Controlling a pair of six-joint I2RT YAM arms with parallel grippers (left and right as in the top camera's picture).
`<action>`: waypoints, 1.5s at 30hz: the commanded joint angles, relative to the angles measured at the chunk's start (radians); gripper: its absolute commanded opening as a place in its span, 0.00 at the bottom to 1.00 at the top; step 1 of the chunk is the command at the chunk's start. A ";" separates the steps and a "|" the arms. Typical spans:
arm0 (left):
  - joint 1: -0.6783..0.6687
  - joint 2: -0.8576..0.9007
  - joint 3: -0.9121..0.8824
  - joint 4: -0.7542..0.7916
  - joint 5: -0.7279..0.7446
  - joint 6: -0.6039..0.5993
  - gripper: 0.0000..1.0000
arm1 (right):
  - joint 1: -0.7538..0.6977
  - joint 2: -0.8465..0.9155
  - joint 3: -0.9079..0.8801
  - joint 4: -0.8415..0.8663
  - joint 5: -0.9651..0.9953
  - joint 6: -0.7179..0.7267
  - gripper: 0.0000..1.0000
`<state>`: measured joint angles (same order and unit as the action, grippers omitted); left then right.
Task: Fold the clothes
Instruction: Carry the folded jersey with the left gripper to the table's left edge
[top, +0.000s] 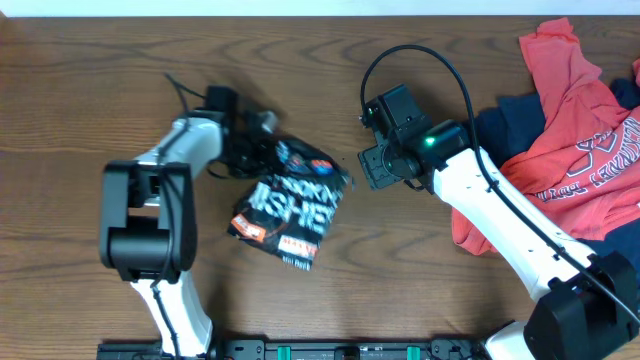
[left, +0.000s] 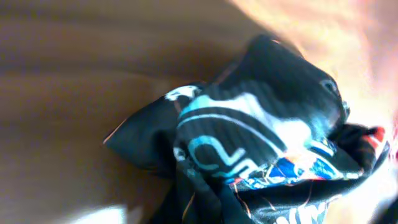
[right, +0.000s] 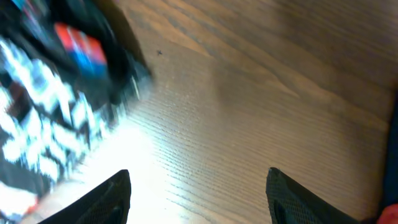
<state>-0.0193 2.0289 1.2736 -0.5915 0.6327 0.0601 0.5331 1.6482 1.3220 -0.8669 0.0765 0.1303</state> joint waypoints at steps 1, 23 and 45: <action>0.131 -0.041 0.053 0.006 -0.085 -0.059 0.06 | -0.004 -0.008 0.007 -0.010 0.029 0.014 0.67; 0.979 -0.065 0.094 0.172 0.037 -0.442 0.54 | -0.005 -0.008 0.007 -0.013 0.032 0.014 0.68; 0.636 -0.270 0.094 0.015 -0.183 -0.301 0.98 | -0.022 -0.008 0.007 -0.009 -0.026 0.065 0.79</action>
<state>0.7189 1.8088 1.3544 -0.5346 0.6476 -0.3359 0.5293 1.6482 1.3220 -0.8772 0.0891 0.1551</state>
